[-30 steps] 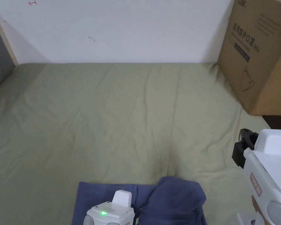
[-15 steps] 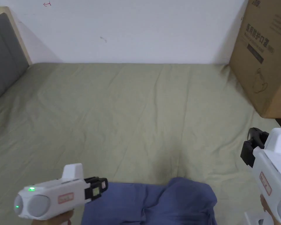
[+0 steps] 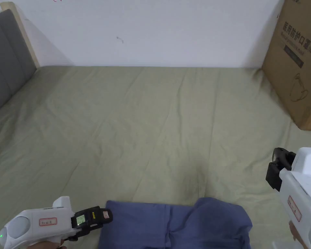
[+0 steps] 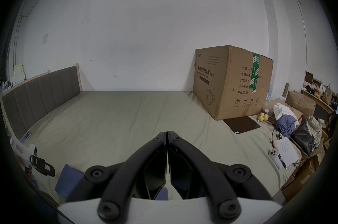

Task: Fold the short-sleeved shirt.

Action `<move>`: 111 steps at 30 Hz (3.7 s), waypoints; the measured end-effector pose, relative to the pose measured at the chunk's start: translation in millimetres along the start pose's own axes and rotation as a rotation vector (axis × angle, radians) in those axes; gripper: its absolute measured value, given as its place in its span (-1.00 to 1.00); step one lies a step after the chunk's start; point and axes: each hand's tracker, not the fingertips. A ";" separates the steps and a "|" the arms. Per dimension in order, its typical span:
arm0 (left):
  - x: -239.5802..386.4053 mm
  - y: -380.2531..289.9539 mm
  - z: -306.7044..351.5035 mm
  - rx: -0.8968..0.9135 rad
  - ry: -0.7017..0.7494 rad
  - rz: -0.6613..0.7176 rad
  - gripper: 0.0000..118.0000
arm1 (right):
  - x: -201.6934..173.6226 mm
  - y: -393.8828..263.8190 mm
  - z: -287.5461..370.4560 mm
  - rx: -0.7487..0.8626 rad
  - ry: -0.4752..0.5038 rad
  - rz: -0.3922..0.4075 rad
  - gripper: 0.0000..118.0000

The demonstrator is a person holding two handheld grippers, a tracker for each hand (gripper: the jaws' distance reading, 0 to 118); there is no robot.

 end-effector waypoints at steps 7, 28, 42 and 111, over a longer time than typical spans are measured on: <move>-6.0 -3.5 -32.2 -0.083 0.029 -0.007 -0.21 | 5.4 0.1 -5.4 -0.020 -0.021 0.013 -1.00; 35.7 7.7 57.6 0.081 0.256 -0.242 -0.85 | 10.9 9.1 4.9 0.012 -0.007 0.002 -1.00; 179.2 3.2 41.8 0.044 0.209 -0.409 -0.85 | 22.6 8.4 16.9 0.038 0.013 -0.031 -1.00; 236.0 -159.9 -168.3 0.117 0.229 -0.707 -1.00 | 75.9 -8.5 24.6 -0.033 -0.075 -0.044 -1.00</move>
